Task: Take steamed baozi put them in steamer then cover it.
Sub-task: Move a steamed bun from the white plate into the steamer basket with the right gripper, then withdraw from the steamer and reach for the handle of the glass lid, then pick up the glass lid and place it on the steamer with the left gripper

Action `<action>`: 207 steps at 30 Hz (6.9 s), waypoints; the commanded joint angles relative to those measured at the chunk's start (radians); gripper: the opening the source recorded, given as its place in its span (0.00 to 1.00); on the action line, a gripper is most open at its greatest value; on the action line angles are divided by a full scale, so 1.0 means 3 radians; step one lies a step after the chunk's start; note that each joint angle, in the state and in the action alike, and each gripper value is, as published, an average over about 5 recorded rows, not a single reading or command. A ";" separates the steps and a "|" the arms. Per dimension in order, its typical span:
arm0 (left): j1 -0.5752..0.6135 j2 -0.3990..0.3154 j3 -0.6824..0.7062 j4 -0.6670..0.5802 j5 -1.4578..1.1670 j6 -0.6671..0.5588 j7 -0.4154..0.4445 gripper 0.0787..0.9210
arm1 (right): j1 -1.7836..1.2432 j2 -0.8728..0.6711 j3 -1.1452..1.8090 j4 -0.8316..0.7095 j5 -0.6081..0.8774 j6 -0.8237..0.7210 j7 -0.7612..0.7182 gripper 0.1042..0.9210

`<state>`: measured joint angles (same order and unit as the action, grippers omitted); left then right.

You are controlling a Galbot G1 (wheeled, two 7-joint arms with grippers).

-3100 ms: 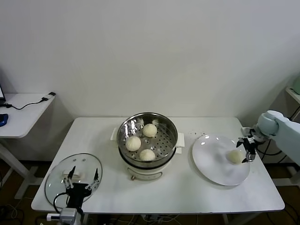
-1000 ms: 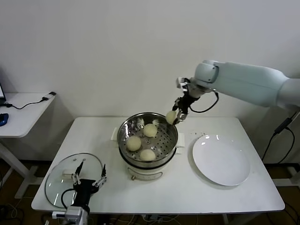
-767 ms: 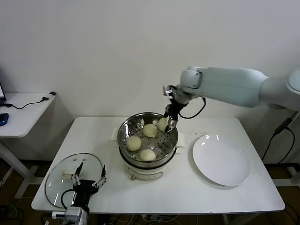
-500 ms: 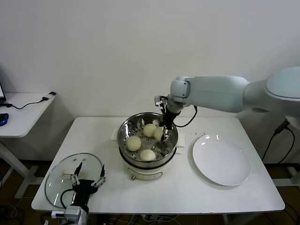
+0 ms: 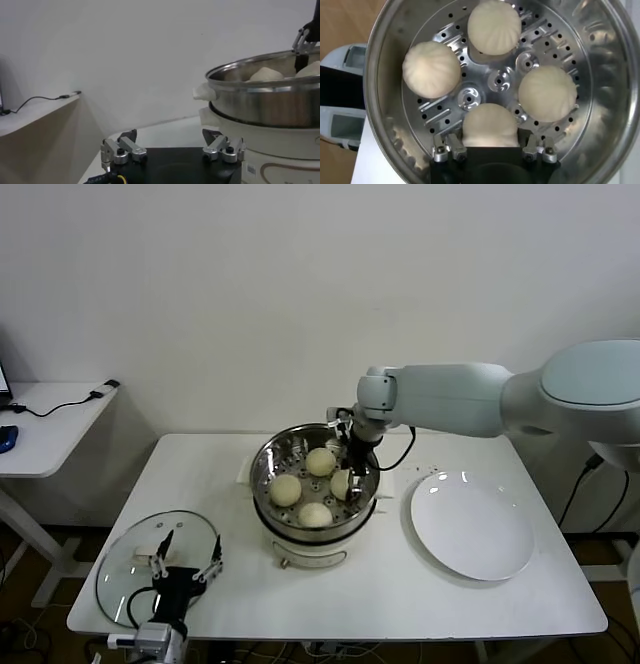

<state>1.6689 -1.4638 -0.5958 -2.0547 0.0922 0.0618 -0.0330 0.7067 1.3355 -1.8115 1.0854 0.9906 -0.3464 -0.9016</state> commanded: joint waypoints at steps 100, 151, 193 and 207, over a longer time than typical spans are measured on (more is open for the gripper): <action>-0.0797 0.0224 -0.0889 0.1499 0.4682 -0.0863 -0.0442 0.88 | -0.6433 -0.1144 0.7447 0.1605 -0.1532 0.1580 0.2130 0.88; -0.0300 0.0469 -0.0650 0.0086 0.4009 -0.0236 -0.0340 0.09 | -0.6467 -0.1051 0.7559 0.1518 -0.1746 0.1706 0.1997 0.88; -0.2615 0.0221 0.2608 0.0547 0.4973 0.2412 0.1365 0.09 | -0.6311 -0.1065 0.7655 0.1249 -0.1914 0.1754 0.2002 0.88; -0.2607 -0.0253 0.2621 0.1070 0.5151 0.2412 0.1275 0.09 | -0.6389 -0.1062 0.7829 0.1189 -0.1904 0.1812 0.1922 0.88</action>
<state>0.9336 -1.4165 0.1415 -1.8568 1.5814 0.7371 0.3357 -1.2057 1.0150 0.5111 1.4485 0.4205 0.1946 -0.3202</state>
